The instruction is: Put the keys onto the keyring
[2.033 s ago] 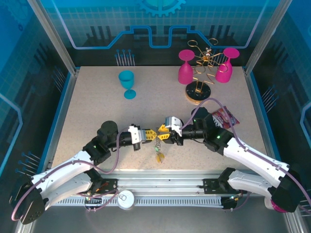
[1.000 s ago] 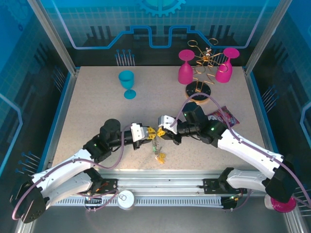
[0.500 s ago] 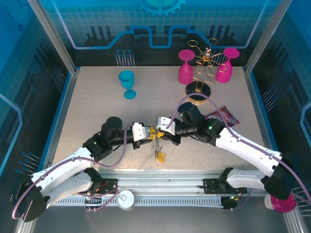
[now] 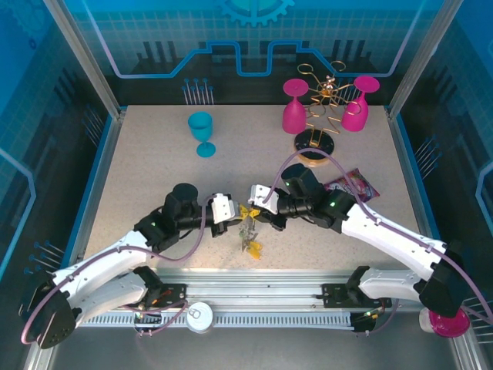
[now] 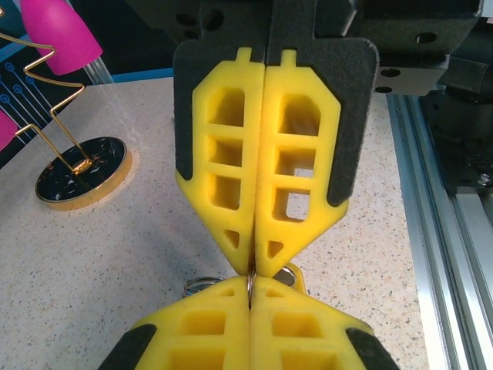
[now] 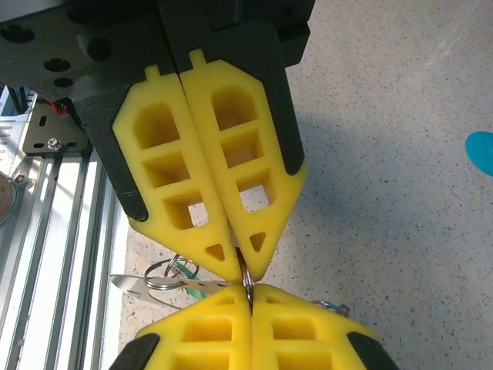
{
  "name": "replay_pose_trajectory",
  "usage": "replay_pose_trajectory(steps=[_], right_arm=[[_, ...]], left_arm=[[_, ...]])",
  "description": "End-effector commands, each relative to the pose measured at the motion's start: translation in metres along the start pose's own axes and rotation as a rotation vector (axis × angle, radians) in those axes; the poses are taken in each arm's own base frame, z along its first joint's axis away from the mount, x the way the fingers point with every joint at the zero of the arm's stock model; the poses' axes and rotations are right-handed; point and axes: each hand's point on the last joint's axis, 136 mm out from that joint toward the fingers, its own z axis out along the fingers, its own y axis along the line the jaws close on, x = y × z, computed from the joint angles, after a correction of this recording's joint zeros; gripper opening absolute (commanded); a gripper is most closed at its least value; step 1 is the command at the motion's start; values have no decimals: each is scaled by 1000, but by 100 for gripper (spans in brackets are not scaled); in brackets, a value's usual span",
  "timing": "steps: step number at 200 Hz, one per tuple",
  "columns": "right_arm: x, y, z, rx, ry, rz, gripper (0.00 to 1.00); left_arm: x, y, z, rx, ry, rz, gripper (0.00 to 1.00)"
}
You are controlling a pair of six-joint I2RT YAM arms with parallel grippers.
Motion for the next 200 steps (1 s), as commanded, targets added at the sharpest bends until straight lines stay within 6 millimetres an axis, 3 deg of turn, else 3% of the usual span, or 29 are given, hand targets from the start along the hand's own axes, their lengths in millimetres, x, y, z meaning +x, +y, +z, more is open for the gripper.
replay_pose_trajectory(steps=[1,11,23,89,200], right_arm=[[-19,-2,-14,16,-120,43,28],[-16,-3,-19,29,-126,60,35],[0,1,-16,27,-106,88,37],[-4,-3,-5,20,-130,94,36],[2,-1,-4,16,-117,125,0]], left_arm=[[-19,7,-7,-61,-97,42,0],[-22,9,-10,-88,-130,57,0],[-25,11,-11,-106,-162,69,0],[-25,4,-9,-77,-202,63,0],[-30,1,-12,-62,-218,89,0]])
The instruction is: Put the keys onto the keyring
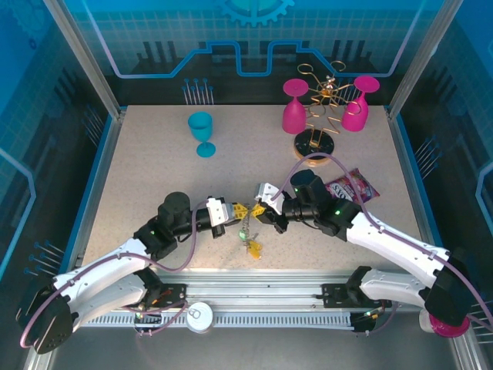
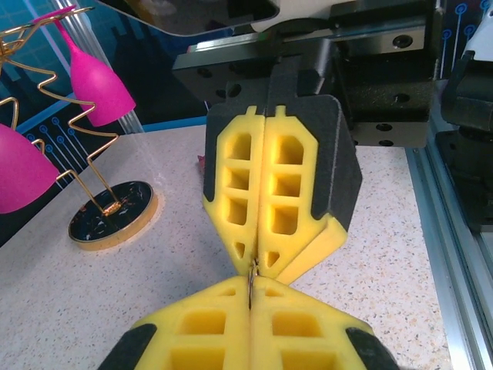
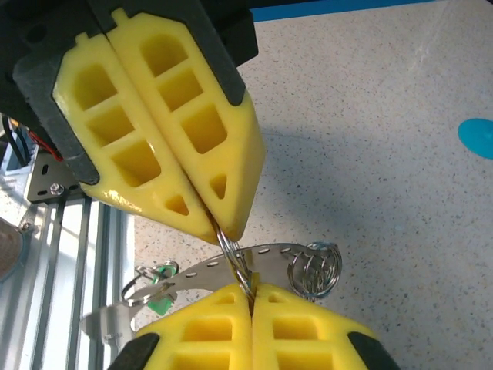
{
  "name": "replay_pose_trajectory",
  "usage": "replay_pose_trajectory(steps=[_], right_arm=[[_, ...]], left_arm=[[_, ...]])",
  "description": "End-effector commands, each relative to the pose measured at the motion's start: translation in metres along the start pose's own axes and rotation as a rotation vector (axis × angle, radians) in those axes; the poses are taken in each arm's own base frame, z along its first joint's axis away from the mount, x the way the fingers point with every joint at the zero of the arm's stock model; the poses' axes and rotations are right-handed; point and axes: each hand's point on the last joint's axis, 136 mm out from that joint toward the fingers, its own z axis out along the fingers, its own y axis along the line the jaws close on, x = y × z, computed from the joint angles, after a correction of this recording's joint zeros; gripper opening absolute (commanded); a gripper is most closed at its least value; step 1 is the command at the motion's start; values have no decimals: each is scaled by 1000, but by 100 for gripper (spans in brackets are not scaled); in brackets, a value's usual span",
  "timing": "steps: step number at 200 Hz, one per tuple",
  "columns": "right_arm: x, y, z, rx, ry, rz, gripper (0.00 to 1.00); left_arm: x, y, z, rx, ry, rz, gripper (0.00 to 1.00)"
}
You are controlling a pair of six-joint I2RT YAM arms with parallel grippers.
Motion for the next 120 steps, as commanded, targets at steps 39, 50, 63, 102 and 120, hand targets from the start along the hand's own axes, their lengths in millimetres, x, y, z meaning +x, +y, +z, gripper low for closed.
replay_pose_trajectory(steps=[39,50,63,102,120], right_arm=[[-2,5,7,-59,-27,51,6],[-8,6,5,-57,-56,47,16],[-14,5,-1,-48,-98,38,26],[-22,5,-11,-47,-167,10,36],[-22,5,-9,-53,-170,6,34]], left_arm=[[-31,1,-4,5,-125,47,0],[-30,1,-4,6,-119,48,0],[-26,0,-3,5,-108,50,0],[-24,0,-3,8,-106,47,0],[-25,-1,-3,9,-110,46,0]])
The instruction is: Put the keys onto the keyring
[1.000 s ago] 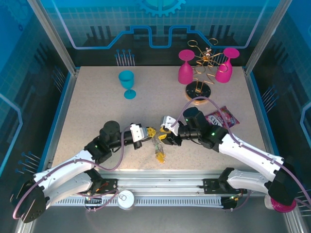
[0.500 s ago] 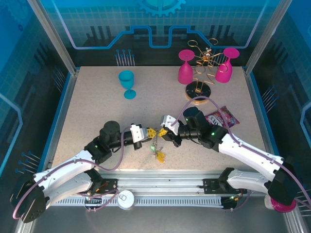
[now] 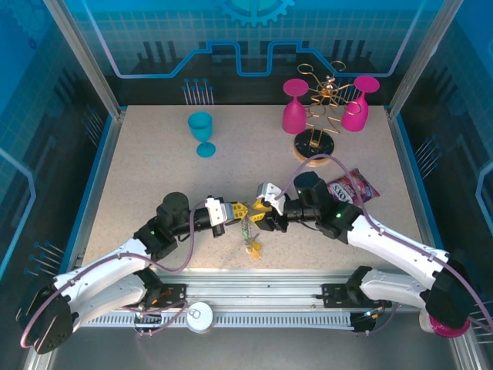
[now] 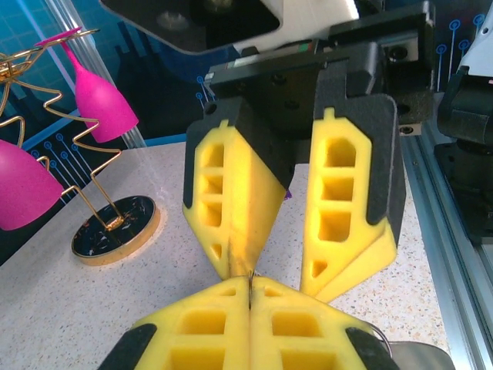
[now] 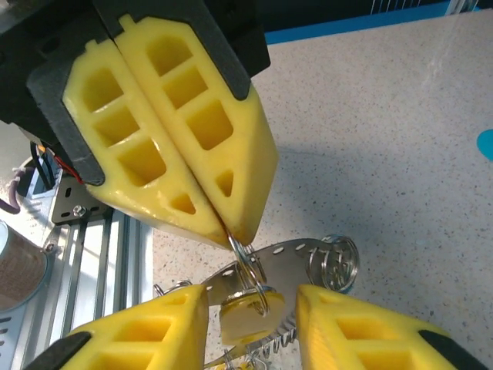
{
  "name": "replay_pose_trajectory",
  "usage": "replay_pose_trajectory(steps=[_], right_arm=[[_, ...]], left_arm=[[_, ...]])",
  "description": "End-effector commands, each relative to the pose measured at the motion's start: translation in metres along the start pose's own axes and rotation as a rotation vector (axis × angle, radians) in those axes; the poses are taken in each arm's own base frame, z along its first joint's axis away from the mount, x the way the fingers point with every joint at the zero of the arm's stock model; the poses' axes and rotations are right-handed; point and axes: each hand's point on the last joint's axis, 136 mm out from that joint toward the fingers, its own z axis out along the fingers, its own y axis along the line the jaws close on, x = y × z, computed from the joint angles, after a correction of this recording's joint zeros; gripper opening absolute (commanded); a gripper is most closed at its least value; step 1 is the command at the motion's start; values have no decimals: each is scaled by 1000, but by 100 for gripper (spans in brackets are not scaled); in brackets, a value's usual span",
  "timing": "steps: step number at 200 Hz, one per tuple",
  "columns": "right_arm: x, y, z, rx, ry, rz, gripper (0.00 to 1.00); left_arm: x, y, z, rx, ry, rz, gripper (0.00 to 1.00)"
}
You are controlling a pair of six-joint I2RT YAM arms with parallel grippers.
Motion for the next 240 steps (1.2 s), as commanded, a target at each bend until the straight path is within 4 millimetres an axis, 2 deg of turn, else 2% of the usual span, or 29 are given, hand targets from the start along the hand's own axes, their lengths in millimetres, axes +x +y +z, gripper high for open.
replay_pose_trajectory(steps=[1,48,74,100,134,147,165,168,173,189,240], right_arm=[[-14,2,-3,-20,-66,-27,34],[-18,1,4,-40,-85,-33,28],[-17,0,7,-51,-82,-38,18],[-14,1,8,-57,-70,-50,0],[-16,-1,2,-37,-33,-77,0],[-16,0,0,-36,-3,-92,0],[-11,0,-2,-33,61,-117,0],[-7,0,-1,-33,79,-120,0],[-15,-1,-3,-26,81,-140,0],[-10,0,-1,-26,143,-175,0],[-10,4,5,-31,260,-279,0]], left_arm=[[-17,-1,-2,8,-70,32,0],[-19,-1,-2,15,-77,30,0],[-20,-1,-2,15,-81,27,0],[-19,-1,-2,12,-80,22,0],[-14,3,-4,-17,-43,9,0],[-8,2,-5,-17,-3,15,20],[2,-1,-9,-2,64,35,29],[4,-2,-9,0,75,37,29],[7,-2,-10,3,99,41,29],[16,-2,-11,13,165,47,29],[16,1,-7,28,197,39,28]])
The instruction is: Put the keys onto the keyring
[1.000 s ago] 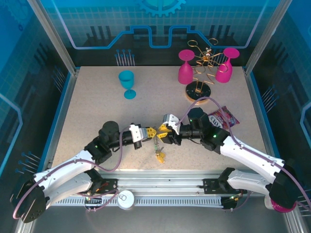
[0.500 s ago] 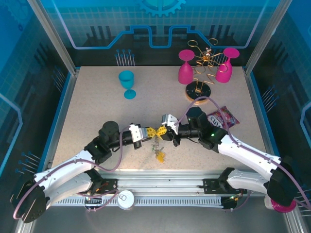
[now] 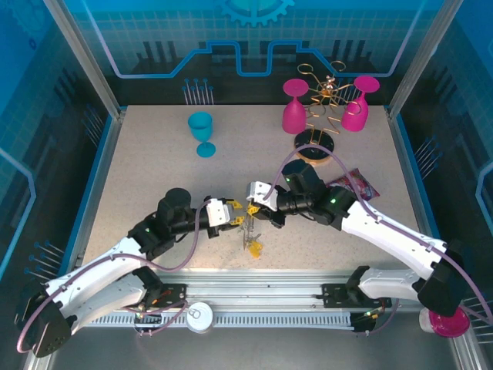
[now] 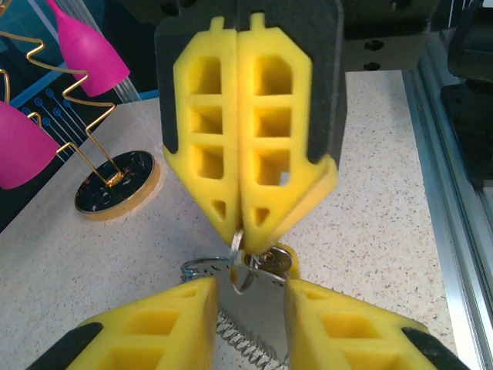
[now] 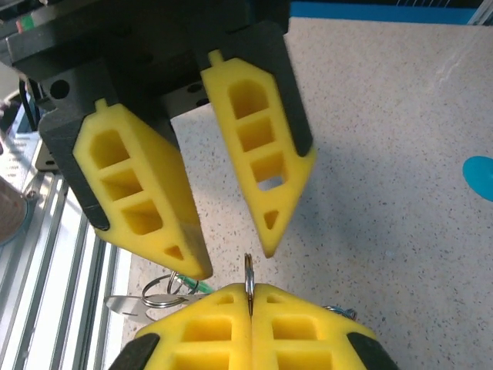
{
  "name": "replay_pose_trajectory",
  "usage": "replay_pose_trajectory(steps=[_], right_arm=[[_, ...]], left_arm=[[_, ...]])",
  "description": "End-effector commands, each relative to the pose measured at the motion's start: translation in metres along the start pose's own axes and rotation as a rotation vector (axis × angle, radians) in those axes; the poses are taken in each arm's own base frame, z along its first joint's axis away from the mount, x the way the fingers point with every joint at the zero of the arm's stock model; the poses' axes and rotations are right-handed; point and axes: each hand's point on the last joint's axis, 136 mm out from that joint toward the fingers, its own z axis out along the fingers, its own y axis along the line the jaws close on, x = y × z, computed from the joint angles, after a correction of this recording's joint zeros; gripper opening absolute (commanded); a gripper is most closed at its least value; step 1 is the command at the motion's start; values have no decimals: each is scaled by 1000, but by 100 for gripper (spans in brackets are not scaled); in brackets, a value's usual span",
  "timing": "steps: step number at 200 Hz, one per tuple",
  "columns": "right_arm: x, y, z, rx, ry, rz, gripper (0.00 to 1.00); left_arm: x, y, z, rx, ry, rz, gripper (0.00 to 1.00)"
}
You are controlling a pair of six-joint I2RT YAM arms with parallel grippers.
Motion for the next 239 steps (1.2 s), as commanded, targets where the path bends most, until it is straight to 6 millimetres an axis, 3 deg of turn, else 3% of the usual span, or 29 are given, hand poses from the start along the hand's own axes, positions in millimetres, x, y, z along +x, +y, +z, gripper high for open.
replay_pose_trajectory(steps=[1,56,118,145,156,172,181,199,225,239], right_arm=[[0,2,-2,3,72,-79,0],[-13,10,3,-34,57,-126,0],[-14,17,7,-57,53,-141,0],[-14,18,7,-57,45,-140,0],[-20,15,3,-45,2,-107,0],[-29,6,-11,-16,-97,-30,23],[-31,2,-19,-5,-147,10,30],[-27,-2,-29,3,-198,81,33],[-13,2,-25,-4,-182,140,33],[-15,2,-25,-7,-191,151,33]], left_arm=[[-1,1,1,14,29,12,29],[0,2,6,29,32,-10,22],[-13,5,7,22,-23,-34,14],[-17,5,6,26,-44,-41,0],[-19,6,6,22,-56,-38,0],[-18,8,5,3,-70,-36,0],[-19,8,5,-5,-86,-29,0],[-18,7,5,-13,-111,-25,0],[-18,5,5,-12,-143,-17,0],[-18,4,5,-7,-144,-17,0]])
